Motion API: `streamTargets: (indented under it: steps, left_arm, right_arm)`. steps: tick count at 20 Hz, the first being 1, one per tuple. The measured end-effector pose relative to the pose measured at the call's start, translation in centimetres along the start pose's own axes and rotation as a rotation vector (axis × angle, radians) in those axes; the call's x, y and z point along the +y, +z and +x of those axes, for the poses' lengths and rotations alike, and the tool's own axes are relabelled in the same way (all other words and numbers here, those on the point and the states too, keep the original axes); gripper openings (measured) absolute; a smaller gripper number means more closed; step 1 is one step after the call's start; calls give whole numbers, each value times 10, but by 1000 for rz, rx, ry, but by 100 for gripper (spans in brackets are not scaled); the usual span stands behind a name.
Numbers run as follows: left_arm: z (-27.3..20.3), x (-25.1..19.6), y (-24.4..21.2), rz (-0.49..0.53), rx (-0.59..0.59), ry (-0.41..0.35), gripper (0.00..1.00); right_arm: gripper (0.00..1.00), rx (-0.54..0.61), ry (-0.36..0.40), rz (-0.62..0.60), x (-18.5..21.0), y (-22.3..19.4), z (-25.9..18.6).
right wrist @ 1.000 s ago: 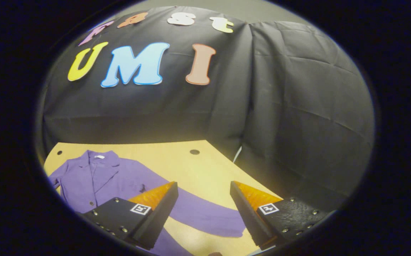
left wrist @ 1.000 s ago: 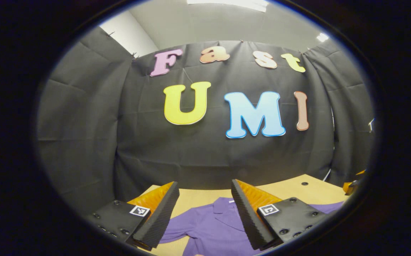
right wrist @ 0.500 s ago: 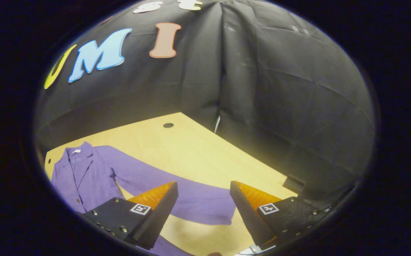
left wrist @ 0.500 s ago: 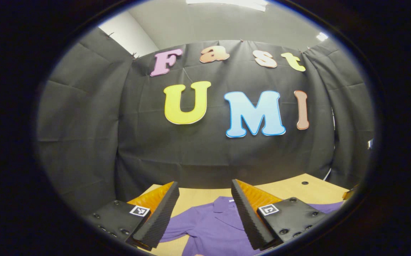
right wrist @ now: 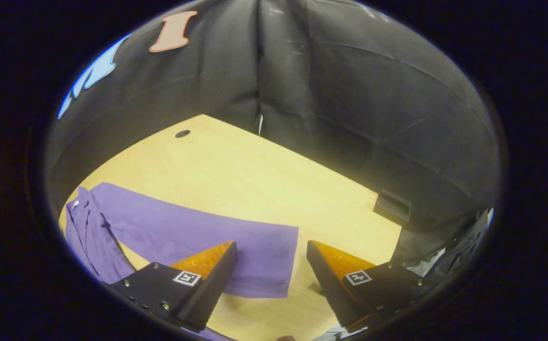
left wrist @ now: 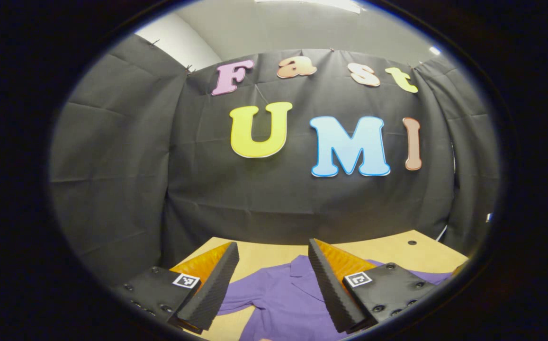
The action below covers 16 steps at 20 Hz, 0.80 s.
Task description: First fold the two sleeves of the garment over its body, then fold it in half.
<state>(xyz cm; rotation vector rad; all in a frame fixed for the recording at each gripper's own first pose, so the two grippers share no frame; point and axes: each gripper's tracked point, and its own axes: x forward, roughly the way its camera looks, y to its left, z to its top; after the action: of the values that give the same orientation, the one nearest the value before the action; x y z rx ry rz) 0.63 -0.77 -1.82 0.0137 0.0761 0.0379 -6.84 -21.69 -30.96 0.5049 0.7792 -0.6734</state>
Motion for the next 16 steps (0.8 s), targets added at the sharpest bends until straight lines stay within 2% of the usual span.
streamTargets:
  steps: [6, 10, 12, 14, 16]
  left_arm:
    - [-5, 0, 1, 14, 4, 18, 92]
    - [-9, 5, -1, 13, 4, 32, 93]
    - [-7, 5, -2, 11, 6, 33, 93]
    - [-5, 4, -1, 8, 5, 28, 93]
    - [-5, 2, -1, 10, 2, 22, 93]
  right_arm:
    - [94, 100, 8, 13, 3, -18, 23]
    - [99, 102, 28, 19, 6, -25, 24]
    - [94, 99, 40, 6, 7, -23, 24]
    - [80, 104, 55, -9, 9, -24, 25]
    - [70, 118, 58, -19, 9, -25, 26]
